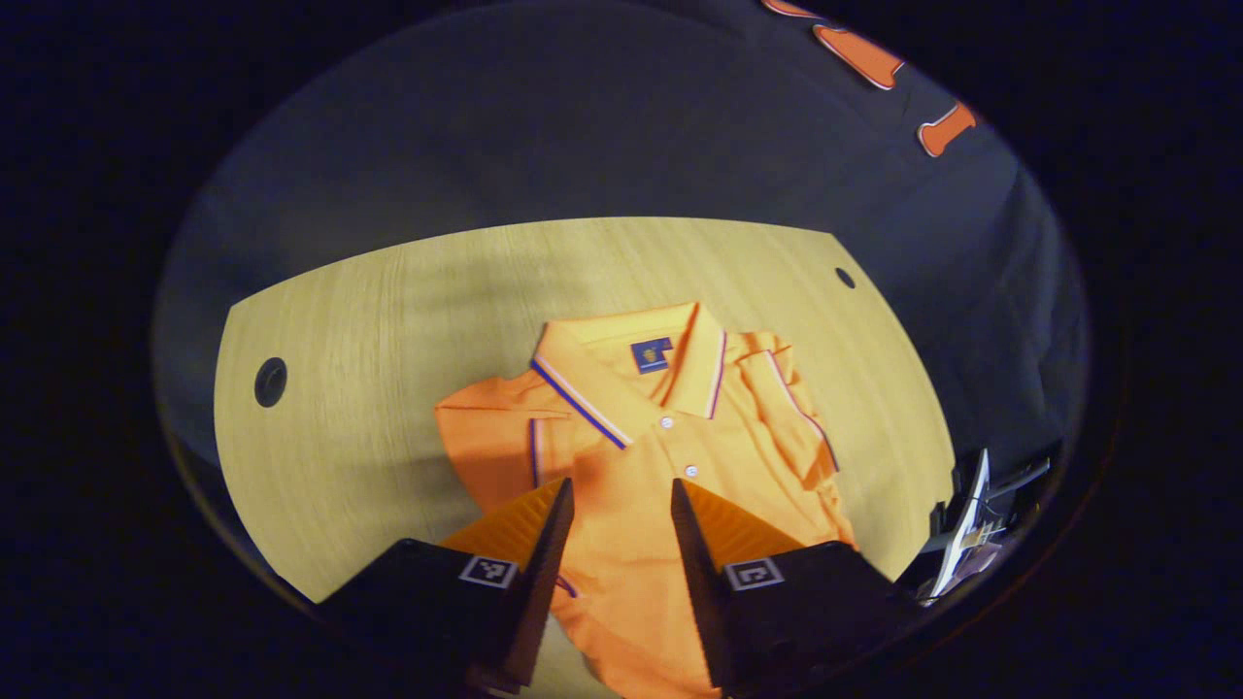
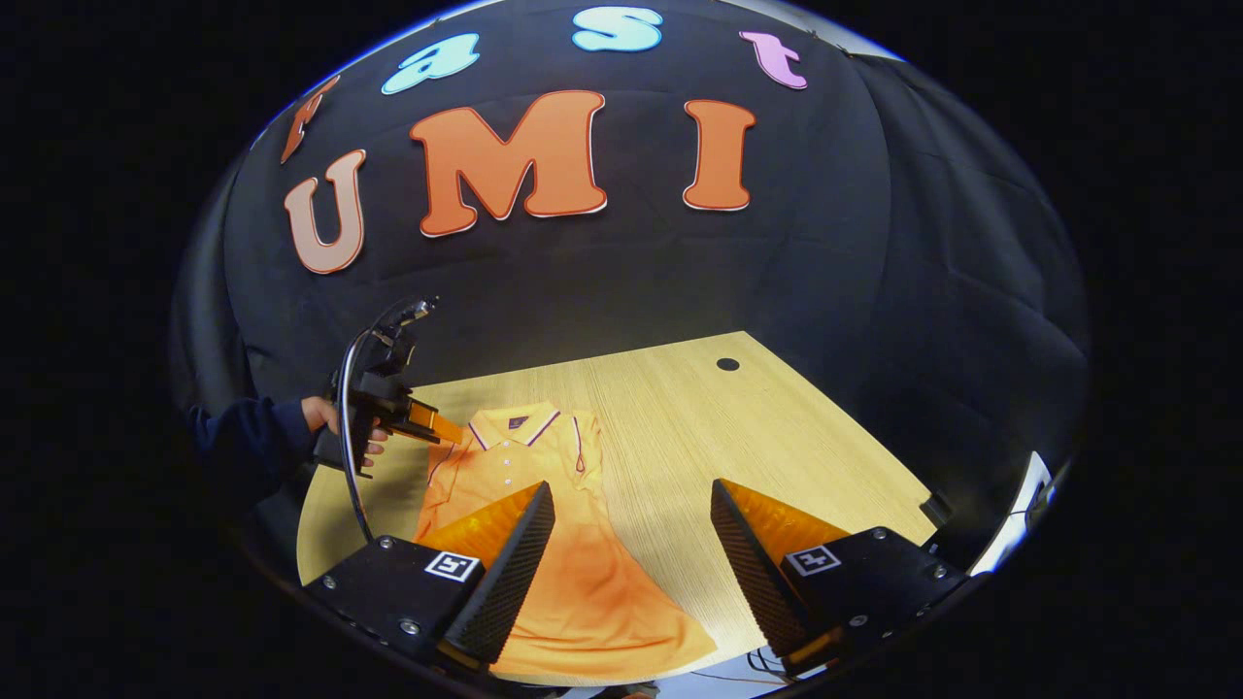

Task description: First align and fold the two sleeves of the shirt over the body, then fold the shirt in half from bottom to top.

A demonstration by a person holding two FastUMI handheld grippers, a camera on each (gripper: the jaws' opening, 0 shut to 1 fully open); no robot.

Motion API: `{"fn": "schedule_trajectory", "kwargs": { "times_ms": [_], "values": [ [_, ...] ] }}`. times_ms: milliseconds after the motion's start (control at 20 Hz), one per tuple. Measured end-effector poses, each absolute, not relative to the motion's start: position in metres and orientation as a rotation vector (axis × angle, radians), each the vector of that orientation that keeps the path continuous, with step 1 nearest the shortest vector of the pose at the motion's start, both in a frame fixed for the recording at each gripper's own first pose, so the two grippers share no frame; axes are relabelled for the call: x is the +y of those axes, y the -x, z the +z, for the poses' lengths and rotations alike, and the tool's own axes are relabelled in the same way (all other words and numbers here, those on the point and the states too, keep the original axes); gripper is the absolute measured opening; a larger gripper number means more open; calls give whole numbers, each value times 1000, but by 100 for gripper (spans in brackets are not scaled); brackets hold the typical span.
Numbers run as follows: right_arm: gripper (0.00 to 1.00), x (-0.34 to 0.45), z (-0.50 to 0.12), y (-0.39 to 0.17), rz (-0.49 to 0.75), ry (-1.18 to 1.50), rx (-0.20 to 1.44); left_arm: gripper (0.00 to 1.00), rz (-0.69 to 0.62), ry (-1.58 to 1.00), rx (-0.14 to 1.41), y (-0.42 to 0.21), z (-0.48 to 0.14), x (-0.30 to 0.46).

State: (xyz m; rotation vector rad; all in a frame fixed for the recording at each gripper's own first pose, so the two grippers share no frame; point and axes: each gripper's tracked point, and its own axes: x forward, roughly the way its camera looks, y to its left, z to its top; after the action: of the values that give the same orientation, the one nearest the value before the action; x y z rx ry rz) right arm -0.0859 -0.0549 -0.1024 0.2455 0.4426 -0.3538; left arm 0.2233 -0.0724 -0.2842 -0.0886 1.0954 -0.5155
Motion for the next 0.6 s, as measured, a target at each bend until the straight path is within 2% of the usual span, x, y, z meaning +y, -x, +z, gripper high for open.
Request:
{"fn": "schedule_trajectory", "kwargs": {
  "times_ms": [150,200,600],
  "values": [
    [99,-53,-100,76,-308,-238,422,92,-489,89,1026,-215,-266,-66],
    [99,-52,-99,75,-294,-232,417,95,-471,81,1001,-210,-257,-60],
    [99,-44,-96,63,-139,-189,367,96,-336,95,779,-137,-185,-33]
  ]
}}
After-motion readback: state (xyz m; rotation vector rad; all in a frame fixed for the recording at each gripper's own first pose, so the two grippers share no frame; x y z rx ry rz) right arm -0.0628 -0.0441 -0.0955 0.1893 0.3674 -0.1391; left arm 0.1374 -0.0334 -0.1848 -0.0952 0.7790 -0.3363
